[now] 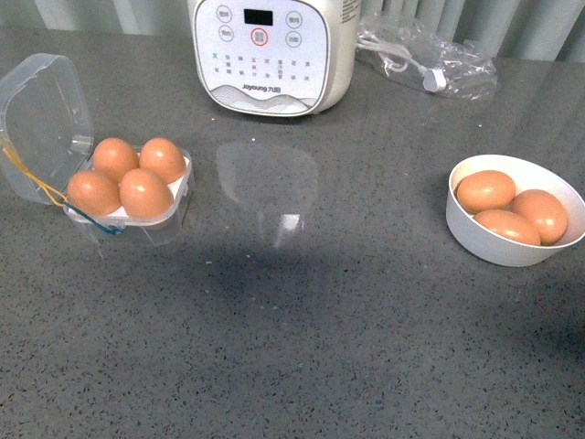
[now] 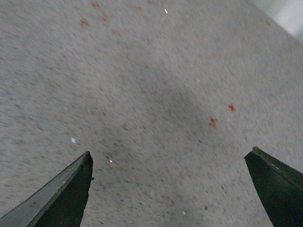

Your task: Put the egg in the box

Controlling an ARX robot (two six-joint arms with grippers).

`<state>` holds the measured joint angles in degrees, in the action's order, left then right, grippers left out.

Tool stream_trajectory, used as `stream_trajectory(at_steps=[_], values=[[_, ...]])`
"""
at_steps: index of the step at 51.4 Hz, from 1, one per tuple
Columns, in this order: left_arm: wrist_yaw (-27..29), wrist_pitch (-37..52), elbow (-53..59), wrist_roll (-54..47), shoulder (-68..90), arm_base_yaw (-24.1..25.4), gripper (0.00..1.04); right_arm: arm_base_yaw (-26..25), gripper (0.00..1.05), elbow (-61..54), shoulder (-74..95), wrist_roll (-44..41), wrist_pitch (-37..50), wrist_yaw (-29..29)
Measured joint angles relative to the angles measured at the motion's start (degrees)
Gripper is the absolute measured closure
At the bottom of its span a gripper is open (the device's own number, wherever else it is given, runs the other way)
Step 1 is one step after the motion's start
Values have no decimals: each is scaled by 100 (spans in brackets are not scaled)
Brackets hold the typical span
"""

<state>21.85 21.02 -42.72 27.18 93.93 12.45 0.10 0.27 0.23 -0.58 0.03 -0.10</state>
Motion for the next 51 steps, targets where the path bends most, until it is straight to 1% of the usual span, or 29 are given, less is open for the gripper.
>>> stream_trajectory(at_steps=[3, 6, 9, 11, 13, 16, 18, 22, 25, 26, 27, 28, 29, 32, 33, 34, 35, 36, 38, 41, 42, 47, 51], values=[[-179, -227, -118, 0, 138, -133, 7, 0, 7, 0, 0, 0, 0, 0], [-365, -341, -162, 11, 282, -389, 7, 0, 7, 2, 0, 0, 0, 0], [-739, -588, -164, 131, 293, -656, 7, 0, 7, 2, 0, 0, 0, 0], [-1154, -802, -164, 210, 240, -870, 7, 0, 7, 0, 0, 0, 0, 0], [-1432, -997, -157, 286, 168, -1038, 7, -2, 7, 0, 0, 0, 0, -2], [-1749, -1086, -90, 424, 28, -1207, 7, 0, 7, 0, 0, 0, 0, -2], [-1958, -1025, -4, 619, -105, -1220, 7, -2, 7, 0, 0, 0, 0, -2], [-1821, -927, 96, 922, -376, -1058, 7, -2, 7, 0, 0, 0, 0, 2], [-1338, -901, 157, 901, -614, -758, 7, -2, 7, 0, 0, 0, 0, 4], [-1071, -828, 223, 901, -745, -566, 7, -2, 7, 0, -2, 0, 0, 2], [-931, -791, 264, 901, -815, -455, 7, -2, 7, 0, -2, 0, 0, 2], [-857, -772, 291, 901, -870, -369, 7, -2, 7, 0, -2, 0, 0, 2], [-905, -704, 323, 872, -872, -319, 7, -2, 7, 0, 0, 0, 0, 2], [-1749, 566, 750, 234, -817, -74, 15, -2, 7, 0, 0, 0, 0, -2], [-2074, 1152, 949, -63, -802, -17, 19, -2, 7, 0, 0, 0, 0, -2], [-2236, 1438, 1049, -216, -791, 7, 21, -2, 7, 0, 0, 0, 0, 2], [-2448, 1956, 1252, -452, -778, 33, 24, 0, 7, 2, -2, 0, 0, 9], [-2800, 2627, 1543, -909, -789, 20, 30, -2, 7, 0, 0, 2, 0, 4], [-3106, 3447, 1952, -1609, -903, -127, 39, -7, 7, 0, 2, -2, 0, -24], [-3141, 3908, 2258, -2046, -1161, -299, 49, -7, 7, 0, 2, -2, 0, -20], [-3134, 3934, 2293, -2131, -1215, -317, 51, -7, 7, 0, 2, -2, -2, -20], [-3023, 3978, 2603, -2437, -1685, -446, 67, -7, 7, 0, -2, 0, 0, 20], [-2935, 3943, 2817, -2535, -1921, -514, 78, -7, 7, 0, -2, 0, 0, 20]])
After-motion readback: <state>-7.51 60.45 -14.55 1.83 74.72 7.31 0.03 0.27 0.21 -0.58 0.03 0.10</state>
